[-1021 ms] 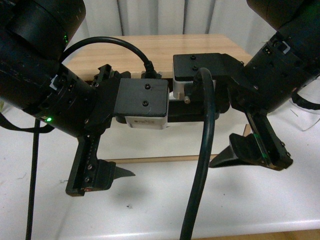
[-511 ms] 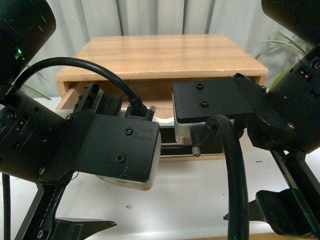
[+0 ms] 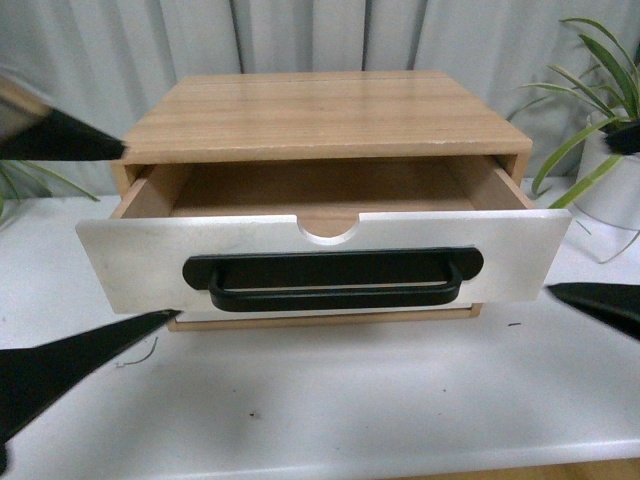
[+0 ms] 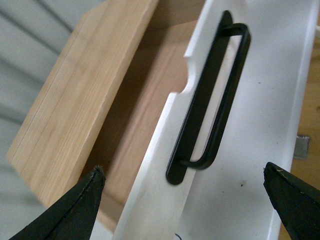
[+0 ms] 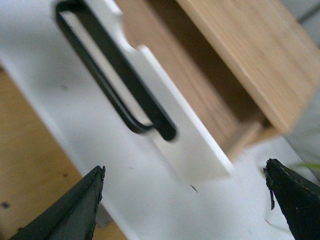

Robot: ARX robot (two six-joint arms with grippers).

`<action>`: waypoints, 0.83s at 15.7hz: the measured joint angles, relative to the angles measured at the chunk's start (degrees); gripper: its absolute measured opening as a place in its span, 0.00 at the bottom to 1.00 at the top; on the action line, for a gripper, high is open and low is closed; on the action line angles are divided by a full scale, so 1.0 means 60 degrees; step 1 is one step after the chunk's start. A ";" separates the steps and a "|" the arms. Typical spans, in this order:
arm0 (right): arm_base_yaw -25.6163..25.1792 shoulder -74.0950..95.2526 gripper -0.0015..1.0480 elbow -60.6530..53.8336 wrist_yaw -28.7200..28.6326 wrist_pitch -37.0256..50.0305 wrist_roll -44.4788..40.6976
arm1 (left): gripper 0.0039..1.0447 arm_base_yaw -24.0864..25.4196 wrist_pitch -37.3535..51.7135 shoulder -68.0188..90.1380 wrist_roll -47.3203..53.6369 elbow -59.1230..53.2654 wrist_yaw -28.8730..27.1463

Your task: Pull drawer

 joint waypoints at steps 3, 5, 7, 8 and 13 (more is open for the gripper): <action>-0.1701 -0.3912 0.93 -0.2787 0.2954 0.2138 0.2022 | 0.94 0.2922 0.0528 -0.3333 -0.3738 -0.2167 0.0685; -0.2845 -0.6127 0.93 -0.4040 0.4160 0.1552 0.4477 | 0.94 0.5078 -0.0390 -0.5169 -0.6550 -0.2805 0.1373; -0.3595 -0.7067 0.93 -0.4350 0.4674 0.1632 0.6768 | 0.94 0.6335 -0.0900 -0.5661 -0.8528 -0.3064 0.1603; -0.3574 -0.7027 0.93 -0.4368 0.4623 0.1610 0.7155 | 0.94 0.6302 -0.0892 -0.5661 -0.8805 -0.3067 0.1636; -0.3574 -0.7756 0.55 -0.5246 0.1847 0.2758 0.7391 | 0.54 0.4670 0.1180 -0.7005 -0.8641 -0.4244 -0.1326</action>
